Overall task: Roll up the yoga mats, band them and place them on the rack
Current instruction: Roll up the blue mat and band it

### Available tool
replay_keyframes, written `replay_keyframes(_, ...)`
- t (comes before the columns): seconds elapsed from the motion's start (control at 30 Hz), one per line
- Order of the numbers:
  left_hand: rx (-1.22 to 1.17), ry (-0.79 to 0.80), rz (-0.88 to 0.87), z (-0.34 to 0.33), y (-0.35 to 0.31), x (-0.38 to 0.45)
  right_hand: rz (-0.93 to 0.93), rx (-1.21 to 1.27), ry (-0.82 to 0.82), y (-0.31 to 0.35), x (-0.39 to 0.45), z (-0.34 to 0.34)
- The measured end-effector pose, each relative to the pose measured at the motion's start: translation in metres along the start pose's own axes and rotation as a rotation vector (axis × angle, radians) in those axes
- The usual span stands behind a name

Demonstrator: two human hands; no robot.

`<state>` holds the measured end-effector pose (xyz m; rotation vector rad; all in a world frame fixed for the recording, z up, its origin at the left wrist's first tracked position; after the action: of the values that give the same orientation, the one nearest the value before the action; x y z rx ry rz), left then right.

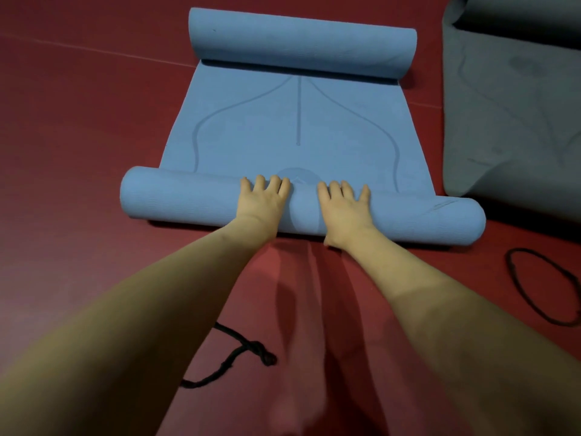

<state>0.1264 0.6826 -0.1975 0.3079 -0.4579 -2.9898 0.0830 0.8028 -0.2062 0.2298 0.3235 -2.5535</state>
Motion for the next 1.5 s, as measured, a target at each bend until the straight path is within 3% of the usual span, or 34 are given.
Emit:
replay_keyframes(0.23,0.061,-0.099,-0.049,0.001,0.002,-0.005,0.106,-0.084,-0.056,0.002,-0.002,0.004)
replay_keyframes(0.67,-0.018,-0.062,-0.160,-0.005,-0.008,-0.083,0.261,-0.049,0.003,0.023,-0.076,0.011)
replay_keyframes(1.13,-0.231,-0.011,-0.323,-0.021,-0.004,-0.139,0.286,0.195,0.283,0.029,-0.126,-0.003)
replay_keyframes(1.3,-0.240,-0.068,-0.293,-0.015,0.007,-0.127,0.253,0.336,0.108,0.018,-0.128,-0.003)
replay_keyframes(1.43,-0.504,-0.061,-0.158,-0.011,0.016,-0.112,0.180,0.431,-0.095,0.010,-0.118,0.017)
replay_keyframes(1.5,-0.482,-0.052,-0.100,-0.012,0.014,-0.103,0.185,0.420,-0.137,0.009,-0.113,0.021)
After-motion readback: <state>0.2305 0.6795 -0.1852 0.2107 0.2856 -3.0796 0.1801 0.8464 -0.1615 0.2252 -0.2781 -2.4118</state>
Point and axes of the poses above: each hand's wrist, its own x-axis towards the middle knuckle, its own z-axis out of the back of the hand, y = z × x, the point moved 6 cm from there along x, towards the middle knuckle, and after that the axes turned 4 degrees about x, right-handed, at the moved point
